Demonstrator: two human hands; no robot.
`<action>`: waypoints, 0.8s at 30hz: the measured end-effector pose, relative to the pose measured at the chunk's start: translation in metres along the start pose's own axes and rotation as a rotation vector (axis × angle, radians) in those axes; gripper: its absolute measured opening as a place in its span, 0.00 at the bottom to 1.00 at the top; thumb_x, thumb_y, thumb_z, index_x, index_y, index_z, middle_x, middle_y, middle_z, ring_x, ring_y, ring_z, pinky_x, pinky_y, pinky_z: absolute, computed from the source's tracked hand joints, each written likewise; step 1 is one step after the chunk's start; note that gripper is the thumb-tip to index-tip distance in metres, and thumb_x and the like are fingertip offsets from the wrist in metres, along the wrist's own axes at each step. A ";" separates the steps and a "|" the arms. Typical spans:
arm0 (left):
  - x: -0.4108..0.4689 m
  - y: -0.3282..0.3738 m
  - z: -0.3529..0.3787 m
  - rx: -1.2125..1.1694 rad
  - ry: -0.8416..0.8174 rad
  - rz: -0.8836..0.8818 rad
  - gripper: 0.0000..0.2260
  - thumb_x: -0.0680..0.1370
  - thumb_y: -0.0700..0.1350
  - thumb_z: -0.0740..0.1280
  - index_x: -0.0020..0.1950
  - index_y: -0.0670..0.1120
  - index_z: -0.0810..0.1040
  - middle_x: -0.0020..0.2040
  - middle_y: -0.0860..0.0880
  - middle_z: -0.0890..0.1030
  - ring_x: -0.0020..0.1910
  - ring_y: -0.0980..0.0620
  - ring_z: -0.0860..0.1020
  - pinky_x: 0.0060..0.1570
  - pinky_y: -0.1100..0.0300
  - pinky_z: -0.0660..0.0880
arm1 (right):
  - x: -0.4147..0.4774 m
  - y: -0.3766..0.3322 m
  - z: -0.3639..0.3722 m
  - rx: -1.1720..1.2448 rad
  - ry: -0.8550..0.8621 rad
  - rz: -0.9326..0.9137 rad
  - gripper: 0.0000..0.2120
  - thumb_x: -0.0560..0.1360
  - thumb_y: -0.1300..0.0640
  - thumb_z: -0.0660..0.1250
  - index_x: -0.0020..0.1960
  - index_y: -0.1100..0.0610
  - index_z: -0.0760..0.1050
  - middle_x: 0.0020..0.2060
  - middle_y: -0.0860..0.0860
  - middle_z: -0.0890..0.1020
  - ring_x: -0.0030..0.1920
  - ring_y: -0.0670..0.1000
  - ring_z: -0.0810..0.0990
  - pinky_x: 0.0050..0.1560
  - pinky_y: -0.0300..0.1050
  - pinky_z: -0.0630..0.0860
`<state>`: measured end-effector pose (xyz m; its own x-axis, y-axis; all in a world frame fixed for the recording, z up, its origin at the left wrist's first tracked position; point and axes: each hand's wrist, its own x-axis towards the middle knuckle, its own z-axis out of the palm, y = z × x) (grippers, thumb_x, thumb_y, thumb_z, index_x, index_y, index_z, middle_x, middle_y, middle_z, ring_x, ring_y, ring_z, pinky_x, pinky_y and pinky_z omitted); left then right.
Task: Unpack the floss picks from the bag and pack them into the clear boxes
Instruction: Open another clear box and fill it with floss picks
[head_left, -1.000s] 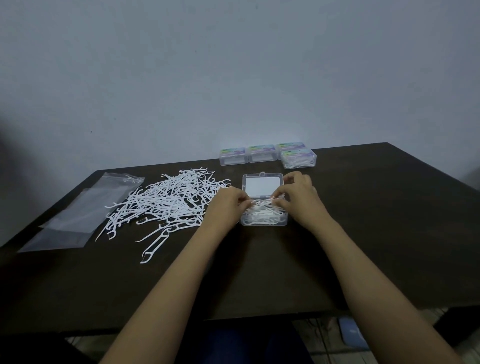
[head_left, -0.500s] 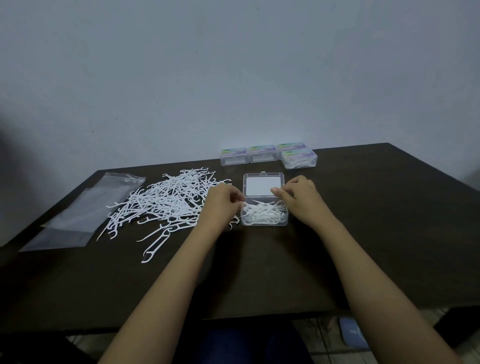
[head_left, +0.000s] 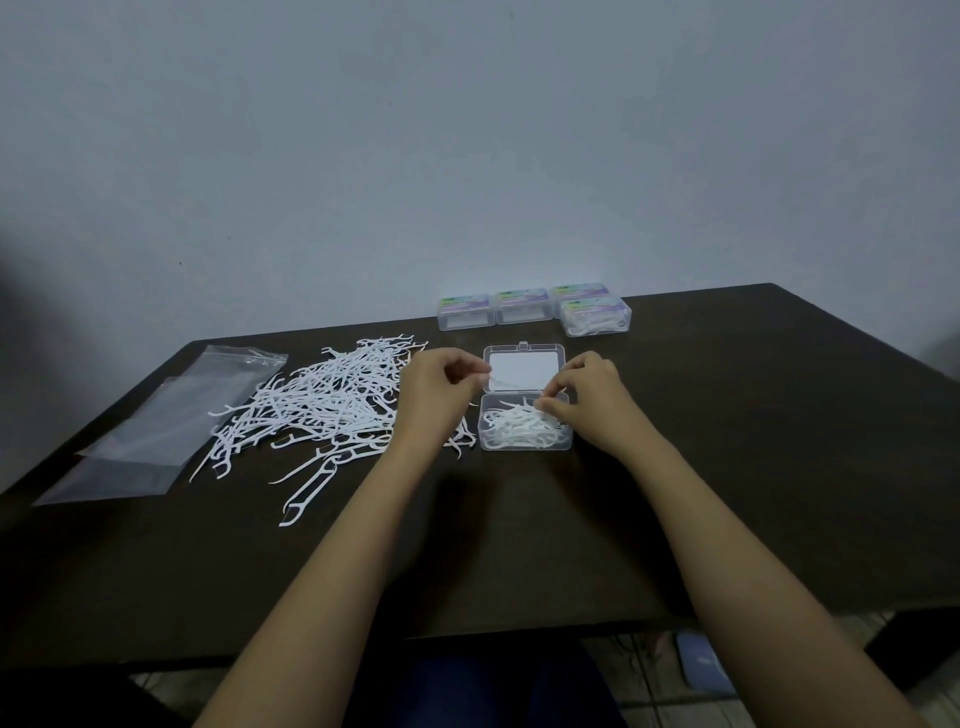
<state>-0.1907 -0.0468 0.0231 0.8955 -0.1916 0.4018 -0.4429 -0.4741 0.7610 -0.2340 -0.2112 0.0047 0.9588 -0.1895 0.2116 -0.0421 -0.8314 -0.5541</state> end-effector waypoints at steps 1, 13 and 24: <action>-0.002 -0.001 0.005 -0.006 -0.025 -0.009 0.04 0.72 0.37 0.71 0.44 0.42 0.83 0.36 0.50 0.80 0.34 0.61 0.75 0.33 0.77 0.69 | 0.000 0.000 0.001 -0.008 -0.007 0.001 0.09 0.74 0.52 0.67 0.50 0.56 0.80 0.60 0.54 0.70 0.64 0.52 0.64 0.65 0.51 0.67; -0.003 -0.009 0.010 0.290 -0.279 0.021 0.07 0.70 0.41 0.74 0.45 0.41 0.84 0.43 0.45 0.83 0.39 0.55 0.77 0.40 0.65 0.70 | -0.001 0.003 -0.007 0.065 0.040 0.043 0.14 0.74 0.68 0.60 0.52 0.55 0.79 0.59 0.54 0.69 0.64 0.53 0.64 0.65 0.48 0.66; 0.000 -0.003 0.015 0.351 -0.334 -0.007 0.12 0.70 0.48 0.74 0.40 0.39 0.81 0.38 0.44 0.81 0.34 0.51 0.74 0.39 0.57 0.72 | -0.004 0.002 -0.005 0.007 0.016 -0.002 0.05 0.72 0.56 0.69 0.48 0.53 0.81 0.58 0.53 0.71 0.63 0.52 0.65 0.64 0.52 0.67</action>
<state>-0.1886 -0.0588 0.0134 0.8892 -0.4258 0.1676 -0.4465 -0.7269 0.5218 -0.2396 -0.2152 0.0066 0.9543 -0.1962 0.2255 -0.0382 -0.8282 -0.5592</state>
